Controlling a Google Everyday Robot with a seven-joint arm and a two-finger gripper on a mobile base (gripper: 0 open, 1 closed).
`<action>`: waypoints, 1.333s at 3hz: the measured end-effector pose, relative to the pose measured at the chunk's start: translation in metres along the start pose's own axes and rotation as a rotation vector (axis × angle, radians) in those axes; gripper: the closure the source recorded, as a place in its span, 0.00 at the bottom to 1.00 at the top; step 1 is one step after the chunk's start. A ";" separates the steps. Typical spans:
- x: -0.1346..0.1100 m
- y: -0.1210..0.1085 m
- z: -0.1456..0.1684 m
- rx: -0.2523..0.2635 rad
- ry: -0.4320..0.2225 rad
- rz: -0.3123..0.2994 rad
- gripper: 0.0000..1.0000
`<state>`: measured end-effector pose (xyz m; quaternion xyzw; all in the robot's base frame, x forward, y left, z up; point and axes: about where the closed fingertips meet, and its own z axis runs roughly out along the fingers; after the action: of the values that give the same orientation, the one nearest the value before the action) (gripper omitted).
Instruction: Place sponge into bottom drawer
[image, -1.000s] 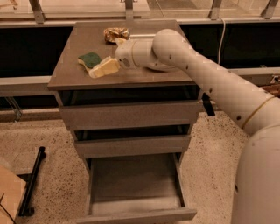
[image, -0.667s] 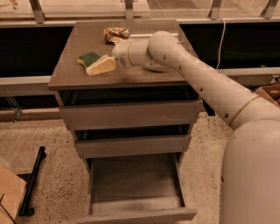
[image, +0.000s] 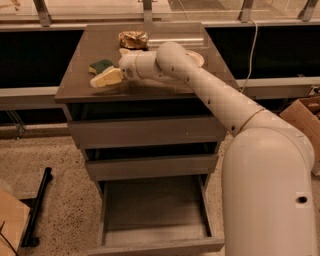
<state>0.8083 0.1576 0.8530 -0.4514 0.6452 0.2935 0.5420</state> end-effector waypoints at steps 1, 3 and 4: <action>0.011 0.002 0.011 -0.006 0.016 0.025 0.00; 0.013 0.006 0.011 0.005 0.027 0.037 0.42; 0.003 0.010 -0.001 0.020 0.017 0.023 0.65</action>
Offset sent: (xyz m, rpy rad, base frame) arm 0.0027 0.0050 -0.0140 -0.0054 0.0393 -0.0260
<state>0.7990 0.1605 0.8494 -0.4408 0.6578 0.2895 0.5377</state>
